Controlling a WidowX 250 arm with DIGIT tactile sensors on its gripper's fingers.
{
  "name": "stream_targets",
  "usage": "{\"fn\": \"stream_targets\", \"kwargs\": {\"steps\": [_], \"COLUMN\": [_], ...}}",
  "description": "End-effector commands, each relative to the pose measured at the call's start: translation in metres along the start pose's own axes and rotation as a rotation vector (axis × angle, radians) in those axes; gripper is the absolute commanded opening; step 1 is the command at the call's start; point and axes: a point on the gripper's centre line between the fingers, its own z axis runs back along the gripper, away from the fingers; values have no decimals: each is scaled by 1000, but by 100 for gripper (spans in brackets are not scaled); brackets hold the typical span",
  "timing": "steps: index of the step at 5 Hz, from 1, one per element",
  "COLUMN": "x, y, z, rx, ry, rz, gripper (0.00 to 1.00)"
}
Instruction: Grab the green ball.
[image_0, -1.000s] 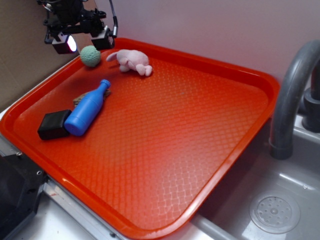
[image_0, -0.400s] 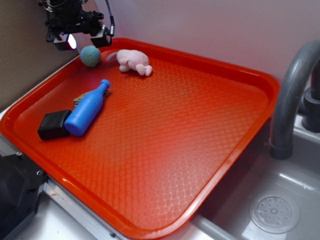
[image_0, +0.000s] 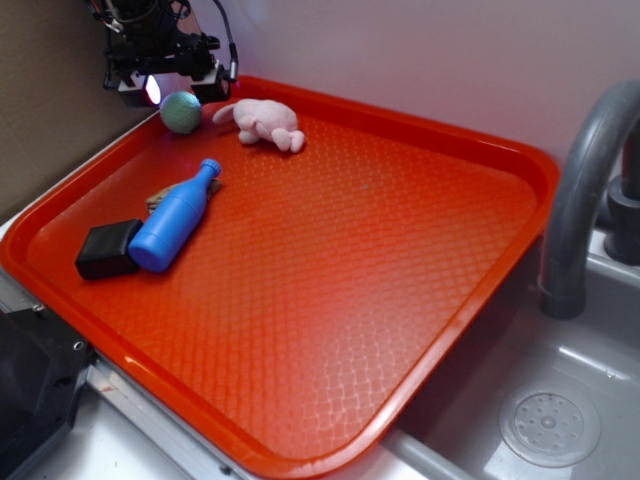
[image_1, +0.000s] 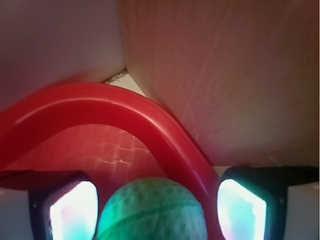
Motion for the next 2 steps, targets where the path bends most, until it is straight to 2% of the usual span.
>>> {"fn": "stream_targets", "kwargs": {"steps": [1, 2], "x": [16, 13], "y": [-1, -2], "z": [19, 18], "rx": [-6, -4], "ry": [-96, -92], "rz": [-17, -20], "gripper": [0, 0]}}
